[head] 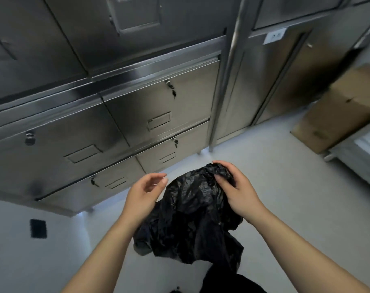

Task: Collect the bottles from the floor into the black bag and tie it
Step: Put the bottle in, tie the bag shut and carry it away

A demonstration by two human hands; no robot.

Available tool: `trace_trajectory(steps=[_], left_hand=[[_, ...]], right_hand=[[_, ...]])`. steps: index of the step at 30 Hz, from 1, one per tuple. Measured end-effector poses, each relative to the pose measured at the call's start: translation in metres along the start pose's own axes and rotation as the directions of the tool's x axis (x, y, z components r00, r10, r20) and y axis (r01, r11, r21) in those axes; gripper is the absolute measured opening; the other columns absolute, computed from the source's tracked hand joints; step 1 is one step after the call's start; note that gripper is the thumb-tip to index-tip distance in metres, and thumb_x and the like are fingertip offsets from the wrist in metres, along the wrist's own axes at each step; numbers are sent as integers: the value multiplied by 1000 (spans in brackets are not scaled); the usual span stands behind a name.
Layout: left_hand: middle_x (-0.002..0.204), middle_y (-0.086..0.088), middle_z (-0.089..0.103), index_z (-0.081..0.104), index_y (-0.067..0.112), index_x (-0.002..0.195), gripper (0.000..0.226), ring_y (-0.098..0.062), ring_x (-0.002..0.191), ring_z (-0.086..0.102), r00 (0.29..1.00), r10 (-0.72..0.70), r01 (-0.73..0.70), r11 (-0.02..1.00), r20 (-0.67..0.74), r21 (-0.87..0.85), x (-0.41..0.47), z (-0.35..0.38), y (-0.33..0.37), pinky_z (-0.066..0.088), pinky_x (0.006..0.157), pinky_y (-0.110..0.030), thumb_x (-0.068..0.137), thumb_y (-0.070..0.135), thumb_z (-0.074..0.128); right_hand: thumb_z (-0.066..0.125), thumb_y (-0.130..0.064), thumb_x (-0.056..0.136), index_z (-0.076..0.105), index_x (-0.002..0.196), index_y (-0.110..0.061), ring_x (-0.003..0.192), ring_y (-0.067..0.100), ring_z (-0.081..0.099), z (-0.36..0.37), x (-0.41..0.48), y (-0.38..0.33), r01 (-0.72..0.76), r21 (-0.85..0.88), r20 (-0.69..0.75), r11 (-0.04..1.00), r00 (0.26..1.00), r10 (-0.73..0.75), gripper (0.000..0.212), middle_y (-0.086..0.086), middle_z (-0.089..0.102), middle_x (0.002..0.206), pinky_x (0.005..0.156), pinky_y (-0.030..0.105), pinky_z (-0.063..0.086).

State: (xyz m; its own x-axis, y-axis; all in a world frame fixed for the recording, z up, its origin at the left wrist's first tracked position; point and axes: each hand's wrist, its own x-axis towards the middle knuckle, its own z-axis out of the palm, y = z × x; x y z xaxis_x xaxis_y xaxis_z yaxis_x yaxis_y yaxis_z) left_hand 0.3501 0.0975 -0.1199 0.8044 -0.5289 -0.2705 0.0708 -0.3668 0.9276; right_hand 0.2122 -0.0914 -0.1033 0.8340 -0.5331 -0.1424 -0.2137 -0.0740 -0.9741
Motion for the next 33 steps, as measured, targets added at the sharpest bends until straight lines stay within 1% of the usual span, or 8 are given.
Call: trace_trajectory(steps=[3,7,11,15,20,24,30,33], left_hand=[[98,15,72,68,32,96,13,4,92,64,994,33,-37,999,105,37,22,54,34,44,81,-15,84,36,65],[98,14,71,67,32,96,13,6,91,64,975,74,-88,994,210,59,49,127,72,45,73,-5,85,36,64],[100,15,70,66,34,98,14,0,97,64,954,119,-160,978,275,132,74,195,99,46,86,-22,85,38,63],[103,28,61,59,47,96,16,12,100,54,917,185,-326,859,353,396,98,239,121,39,75,-12,82,56,55],[111,19,59,58,36,112,31,-1,102,54,857,229,-464,733,462,498,152,276,150,40,81,-20,86,52,55],[114,15,59,57,34,116,36,-4,105,55,803,254,-546,677,539,494,209,310,169,42,87,-22,86,52,56],[118,14,59,56,35,118,41,-6,108,55,728,302,-631,646,615,430,308,367,212,46,92,-29,84,57,54],[118,14,58,55,35,119,42,-5,109,54,690,273,-645,652,670,399,351,391,233,44,89,-25,83,57,56]], right_hand=[[54,-12,93,56,119,-22,106,-5,56,-51,4,1,4,10,-60,1000,998,-3,28,-13,61,114,91,9,41],[54,-11,92,56,119,-21,104,-8,56,-118,12,9,16,32,-128,999,992,-12,29,-15,62,113,87,5,40],[54,-11,92,56,118,-21,102,-10,55,-182,26,16,20,23,-208,1000,978,-15,28,-14,61,112,86,4,38],[54,-11,93,56,119,-22,100,-14,54,-238,46,16,24,12,-275,1000,961,-19,28,-17,60,111,84,2,38],[53,-10,93,55,117,-23,95,-18,53,-293,89,10,41,-35,-345,999,937,-51,28,-18,59,108,83,2,39],[53,-8,93,54,114,-24,90,-27,48,-344,131,-1,58,-101,-463,993,881,-99,26,-24,54,105,75,-5,34],[50,-17,95,55,120,-27,101,-12,54,-416,200,-22,32,-149,-597,988,794,-115,27,-19,58,112,79,4,44],[51,-18,95,56,117,-30,101,-9,56,-448,229,-38,28,-140,-664,990,739,-115,26,-16,60,113,75,6,46]])
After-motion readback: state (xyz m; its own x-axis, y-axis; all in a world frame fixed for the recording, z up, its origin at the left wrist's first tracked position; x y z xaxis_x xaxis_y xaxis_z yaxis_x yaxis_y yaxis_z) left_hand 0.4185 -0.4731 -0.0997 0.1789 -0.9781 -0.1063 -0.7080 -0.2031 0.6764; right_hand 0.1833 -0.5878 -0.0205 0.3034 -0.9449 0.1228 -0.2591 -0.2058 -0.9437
